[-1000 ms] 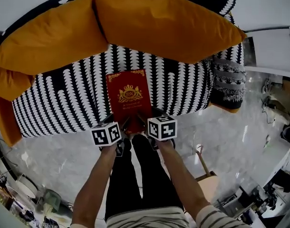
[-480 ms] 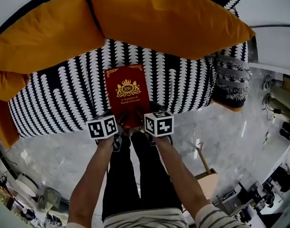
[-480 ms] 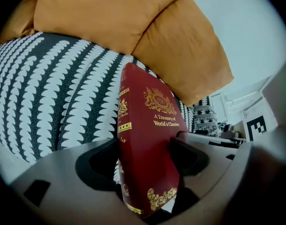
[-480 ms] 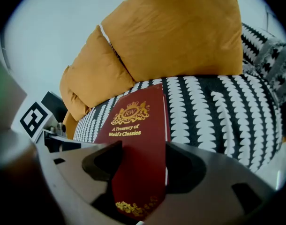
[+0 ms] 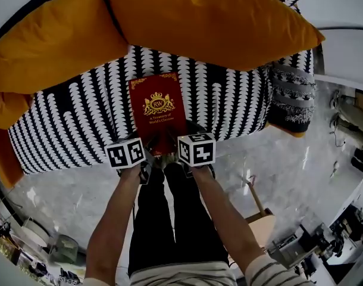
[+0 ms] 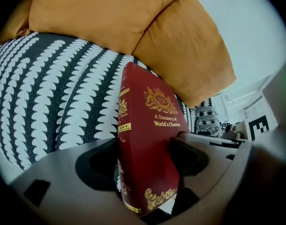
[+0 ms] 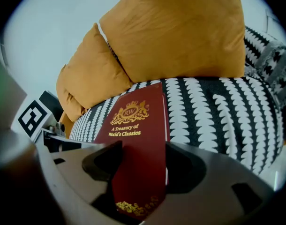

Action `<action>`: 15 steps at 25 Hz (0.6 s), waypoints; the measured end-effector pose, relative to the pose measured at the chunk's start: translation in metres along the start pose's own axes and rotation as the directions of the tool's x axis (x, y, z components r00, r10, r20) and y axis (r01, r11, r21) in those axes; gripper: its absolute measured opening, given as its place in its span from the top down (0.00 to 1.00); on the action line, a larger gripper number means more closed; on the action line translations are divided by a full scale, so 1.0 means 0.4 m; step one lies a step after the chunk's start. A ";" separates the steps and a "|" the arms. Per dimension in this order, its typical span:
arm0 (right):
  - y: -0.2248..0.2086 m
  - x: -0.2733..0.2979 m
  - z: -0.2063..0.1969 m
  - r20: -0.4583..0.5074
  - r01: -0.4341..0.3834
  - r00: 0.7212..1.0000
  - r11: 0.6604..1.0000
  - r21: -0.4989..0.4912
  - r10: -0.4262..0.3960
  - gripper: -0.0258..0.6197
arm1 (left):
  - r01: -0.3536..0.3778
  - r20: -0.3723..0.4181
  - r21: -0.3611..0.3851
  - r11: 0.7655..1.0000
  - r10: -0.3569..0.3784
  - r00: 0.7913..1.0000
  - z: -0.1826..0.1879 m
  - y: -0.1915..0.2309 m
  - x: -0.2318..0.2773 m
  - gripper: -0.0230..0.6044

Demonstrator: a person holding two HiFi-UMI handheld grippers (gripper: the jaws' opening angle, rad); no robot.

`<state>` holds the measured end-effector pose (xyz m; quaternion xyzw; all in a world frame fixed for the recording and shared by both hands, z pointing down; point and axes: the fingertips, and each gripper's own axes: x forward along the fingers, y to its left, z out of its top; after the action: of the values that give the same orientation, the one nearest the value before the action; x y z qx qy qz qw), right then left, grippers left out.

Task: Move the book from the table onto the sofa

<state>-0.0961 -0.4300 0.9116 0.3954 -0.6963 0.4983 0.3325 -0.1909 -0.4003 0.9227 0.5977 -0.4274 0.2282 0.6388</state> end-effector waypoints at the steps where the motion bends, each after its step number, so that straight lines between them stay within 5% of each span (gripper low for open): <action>1: 0.000 0.004 -0.001 0.000 0.002 1.000 1.000 0.000 -0.002 0.50 | -0.003 0.000 0.004 1.000 0.003 1.000 0.001 0.003 0.002 0.40; 15: -0.008 0.032 -0.047 -0.044 0.048 0.998 0.999 0.024 -0.046 0.52 | -0.063 0.029 -0.025 0.998 0.064 0.998 -0.013 0.038 0.008 0.40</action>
<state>-0.0979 -0.4154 0.9294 0.4050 -0.6731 0.5075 0.3540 -0.1997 -0.3933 0.9345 0.5795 -0.4584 0.2343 0.6317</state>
